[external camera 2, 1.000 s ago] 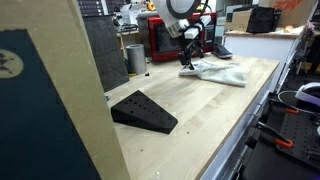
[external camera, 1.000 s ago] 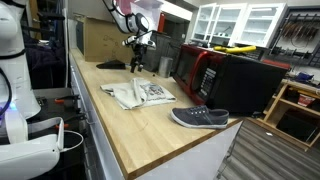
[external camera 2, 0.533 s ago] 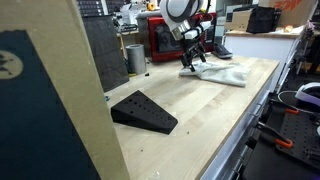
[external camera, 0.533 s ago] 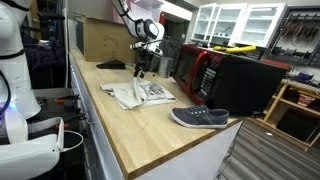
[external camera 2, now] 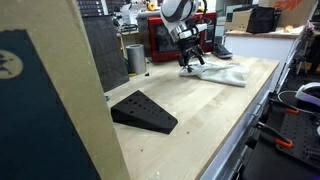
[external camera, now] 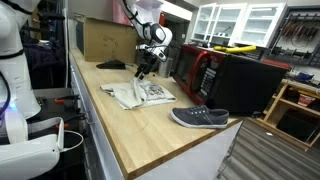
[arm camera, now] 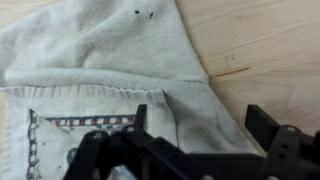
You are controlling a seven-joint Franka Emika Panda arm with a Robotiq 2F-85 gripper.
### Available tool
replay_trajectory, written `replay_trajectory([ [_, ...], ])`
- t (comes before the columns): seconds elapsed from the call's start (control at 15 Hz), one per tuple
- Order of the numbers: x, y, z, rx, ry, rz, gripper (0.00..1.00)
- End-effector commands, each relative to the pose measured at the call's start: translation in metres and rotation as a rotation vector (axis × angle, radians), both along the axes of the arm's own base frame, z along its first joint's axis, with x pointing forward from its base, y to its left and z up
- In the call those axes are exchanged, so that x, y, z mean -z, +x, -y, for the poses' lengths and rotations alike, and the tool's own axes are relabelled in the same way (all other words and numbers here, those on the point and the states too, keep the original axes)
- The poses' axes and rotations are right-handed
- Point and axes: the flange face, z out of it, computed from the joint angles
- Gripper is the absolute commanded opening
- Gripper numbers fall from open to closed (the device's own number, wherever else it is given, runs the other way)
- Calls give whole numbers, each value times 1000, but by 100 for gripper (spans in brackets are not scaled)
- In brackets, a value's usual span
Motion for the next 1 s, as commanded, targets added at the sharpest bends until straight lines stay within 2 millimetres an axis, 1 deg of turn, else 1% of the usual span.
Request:
replay_trajectory([
  [0.0,-12,16,9,66,50,-22,100],
  [0.27,-8,28,22,103,18,13,100],
  [0.6,12,30,23,76,-36,6,100],
  [0.73,18,33,26,73,-58,4,100],
  [0.93,26,37,37,71,-109,2,100],
])
